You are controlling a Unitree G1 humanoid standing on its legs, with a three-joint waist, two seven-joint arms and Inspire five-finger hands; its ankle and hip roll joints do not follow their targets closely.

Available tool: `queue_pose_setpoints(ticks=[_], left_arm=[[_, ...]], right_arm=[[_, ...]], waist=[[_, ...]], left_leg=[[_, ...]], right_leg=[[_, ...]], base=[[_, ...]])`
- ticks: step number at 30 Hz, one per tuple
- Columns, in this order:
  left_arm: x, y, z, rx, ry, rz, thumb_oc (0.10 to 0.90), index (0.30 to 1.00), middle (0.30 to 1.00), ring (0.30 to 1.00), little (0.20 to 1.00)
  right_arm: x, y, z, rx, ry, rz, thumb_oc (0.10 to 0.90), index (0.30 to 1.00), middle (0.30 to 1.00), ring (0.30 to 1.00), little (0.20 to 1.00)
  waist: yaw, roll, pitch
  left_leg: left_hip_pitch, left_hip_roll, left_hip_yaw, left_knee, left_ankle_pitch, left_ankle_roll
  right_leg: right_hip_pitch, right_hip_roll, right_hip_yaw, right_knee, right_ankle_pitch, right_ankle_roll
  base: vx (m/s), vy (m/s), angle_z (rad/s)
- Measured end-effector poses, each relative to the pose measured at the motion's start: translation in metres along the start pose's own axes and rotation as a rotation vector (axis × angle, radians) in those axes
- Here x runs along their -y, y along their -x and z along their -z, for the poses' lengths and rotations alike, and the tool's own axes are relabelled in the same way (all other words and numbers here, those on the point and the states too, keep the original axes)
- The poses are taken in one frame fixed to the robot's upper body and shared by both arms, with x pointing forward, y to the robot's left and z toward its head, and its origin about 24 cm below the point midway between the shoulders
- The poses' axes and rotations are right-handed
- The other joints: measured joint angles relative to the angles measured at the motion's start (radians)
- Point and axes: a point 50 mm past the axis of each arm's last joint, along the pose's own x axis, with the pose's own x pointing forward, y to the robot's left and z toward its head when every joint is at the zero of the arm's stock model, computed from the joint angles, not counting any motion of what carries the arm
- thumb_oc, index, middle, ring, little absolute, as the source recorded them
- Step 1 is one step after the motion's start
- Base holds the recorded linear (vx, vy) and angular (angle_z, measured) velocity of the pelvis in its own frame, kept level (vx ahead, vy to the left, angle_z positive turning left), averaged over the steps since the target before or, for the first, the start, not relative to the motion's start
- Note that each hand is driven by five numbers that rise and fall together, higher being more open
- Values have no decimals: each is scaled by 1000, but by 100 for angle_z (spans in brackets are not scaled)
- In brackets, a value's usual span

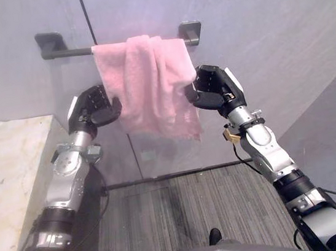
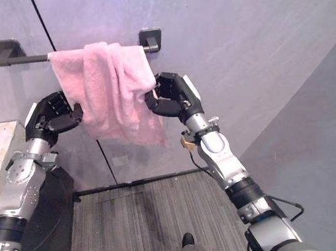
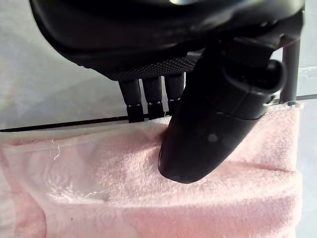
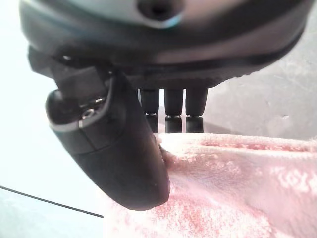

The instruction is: Organize the bathroom.

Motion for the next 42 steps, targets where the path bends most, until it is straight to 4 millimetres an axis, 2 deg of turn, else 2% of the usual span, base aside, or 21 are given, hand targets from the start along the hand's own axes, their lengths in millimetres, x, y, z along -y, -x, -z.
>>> queue_pose_setpoints(ticks=[7,12,16,18,23,28,35,36,37,38,42], left_arm=[[-5,-2,-5,44,-16,-89,400,300,300,300,300],[-4,1,-3,75,26,-227,400,300,300,300,300],[-7,9,2,94,79,-350,400,300,300,300,300],[-4,19,5,113,117,-425,400,300,300,300,300],[2,27,-6,216,105,-543,400,300,300,300,300],[3,32,-8,240,79,-552,400,300,300,300,300],[7,32,-8,231,78,-523,400,300,300,300,300],[7,32,-7,224,77,-517,427,340,340,340,340],[8,31,-6,211,76,-508,535,502,502,502,502],[8,31,-4,198,81,-496,800,900,900,900,900],[7,29,6,105,104,-452,800,900,900,900,900]], right_arm=[[0,0,0,-1,0,-2,400,300,300,300,300],[0,1,1,-5,-5,25,400,300,300,300,300],[-6,4,7,-14,-51,87,400,300,300,300,300],[-10,8,11,-14,-89,147,400,300,300,300,300],[-15,13,16,-22,-136,256,400,300,300,300,300],[-23,14,17,-17,-167,325,400,300,300,300,300],[-24,14,18,-24,-180,393,400,300,300,300,300],[-24,15,18,-25,-180,398,400,300,300,300,300],[-24,15,18,-25,-181,399,411,316,316,316,316],[-24,15,18,-25,-180,399,800,900,900,900,900],[-23,18,21,-41,-175,403,800,900,900,900,900]], waist=[[1,1,0],[4,1,0],[9,1,-1],[16,0,-1],[33,-1,-1],[31,-1,-1],[29,-1,-1],[29,-1,-1],[29,-1,-1],[29,-1,-1],[29,-1,-1]], left_leg=[[0,0,2,0,0,0],[-1,0,2,0,0,0],[0,0,1,-1,0,0],[0,0,0,0,0,0],[-1,0,-5,-1,0,0],[-1,0,-5,-1,0,0],[-1,0,-5,-1,0,0],[-1,0,-5,-1,0,0],[-1,0,-5,-1,0,0],[-1,0,-5,-1,0,0],[-1,0,-5,-1,0,0]], right_leg=[[0,0,0,0,0,0],[0,0,-1,0,0,0],[0,0,-1,0,0,0],[1,0,-1,0,0,0],[2,0,-4,0,0,0],[3,0,-5,0,0,0],[2,0,-4,0,0,0],[3,0,-4,0,0,0],[2,0,-4,0,0,0],[2,0,-4,0,0,0],[2,0,-3,0,0,0]], base=[[0,0,0],[0,0,0],[0,0,0],[0,0,0],[-4,3,1],[0,0,0],[0,0,0],[0,0,0],[-41,9,0],[-35,8,0],[-54,11,0]])
